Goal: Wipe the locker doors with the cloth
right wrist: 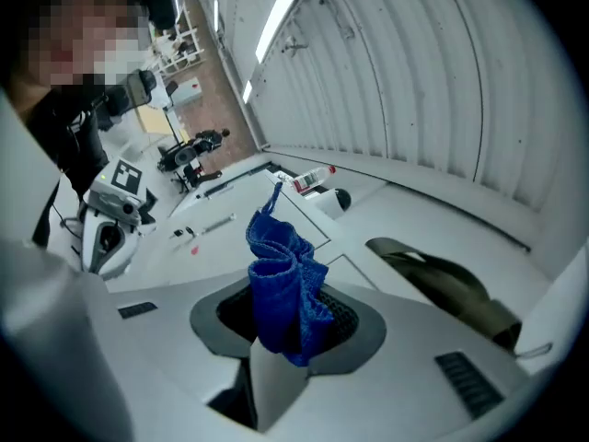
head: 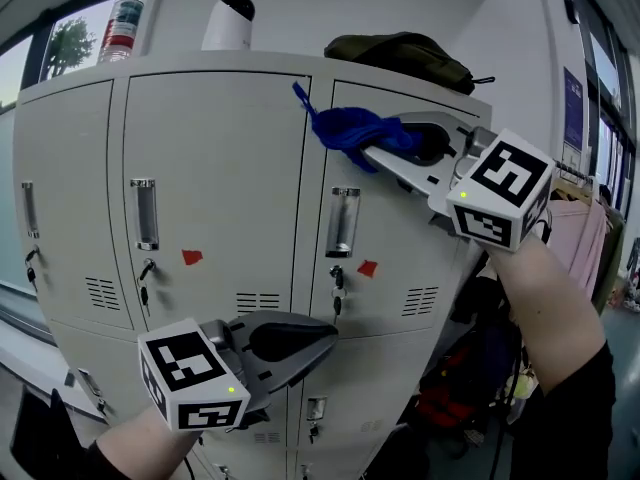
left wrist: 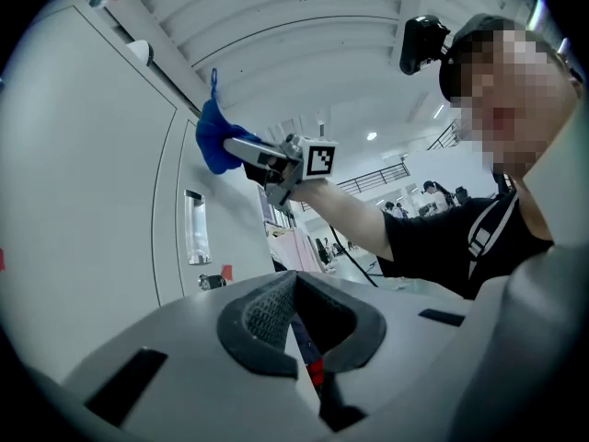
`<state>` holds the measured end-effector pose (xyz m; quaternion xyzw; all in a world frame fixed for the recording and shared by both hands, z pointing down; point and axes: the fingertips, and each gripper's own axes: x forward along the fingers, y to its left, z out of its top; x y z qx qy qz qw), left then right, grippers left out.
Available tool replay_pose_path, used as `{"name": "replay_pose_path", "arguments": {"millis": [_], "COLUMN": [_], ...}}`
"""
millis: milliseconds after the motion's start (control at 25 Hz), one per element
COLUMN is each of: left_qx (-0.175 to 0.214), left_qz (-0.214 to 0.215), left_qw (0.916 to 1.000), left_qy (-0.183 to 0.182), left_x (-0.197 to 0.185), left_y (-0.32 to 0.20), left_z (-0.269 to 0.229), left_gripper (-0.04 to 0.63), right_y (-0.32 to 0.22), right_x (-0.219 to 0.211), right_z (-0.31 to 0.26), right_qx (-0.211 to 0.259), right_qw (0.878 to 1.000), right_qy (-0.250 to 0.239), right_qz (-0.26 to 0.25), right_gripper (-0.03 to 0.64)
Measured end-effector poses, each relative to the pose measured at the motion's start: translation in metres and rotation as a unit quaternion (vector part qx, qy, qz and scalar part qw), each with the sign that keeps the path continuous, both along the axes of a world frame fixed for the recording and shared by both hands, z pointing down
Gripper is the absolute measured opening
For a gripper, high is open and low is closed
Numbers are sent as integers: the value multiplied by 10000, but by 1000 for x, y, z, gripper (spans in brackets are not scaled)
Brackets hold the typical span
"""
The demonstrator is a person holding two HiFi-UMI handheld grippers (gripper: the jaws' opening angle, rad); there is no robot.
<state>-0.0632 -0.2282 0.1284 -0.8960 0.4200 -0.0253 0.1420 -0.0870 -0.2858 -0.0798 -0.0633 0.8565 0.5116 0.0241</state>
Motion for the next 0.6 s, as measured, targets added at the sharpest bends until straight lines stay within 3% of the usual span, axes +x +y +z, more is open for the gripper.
{"name": "replay_pose_path", "arguments": {"millis": [120,320,480,600], "left_qx": [53,10,-4,-35], "left_qz": [-111,-199,-262,-281], "left_qw": [9999,9998,9995,9993], "left_qy": [-41,-94,-188,-240], "left_x": [-5,-10,-12,-13], "left_y": [-6,-16,-19,-20], "left_z": [-2,4,9,12], "left_gripper": [8,8,8,8], "right_y": [-10,-17,-19,-21], "right_x": [-5,-13,-18,-17], "right_z": [-35,-66,-54,-32], "right_qx": [720,2061,2491,2424], "right_qw": [9959,9677,9522,9537], "right_qy": [-56,8,271,425], "right_qz": [550,1451,1747,1729], "right_gripper": [103,103,103,103]}}
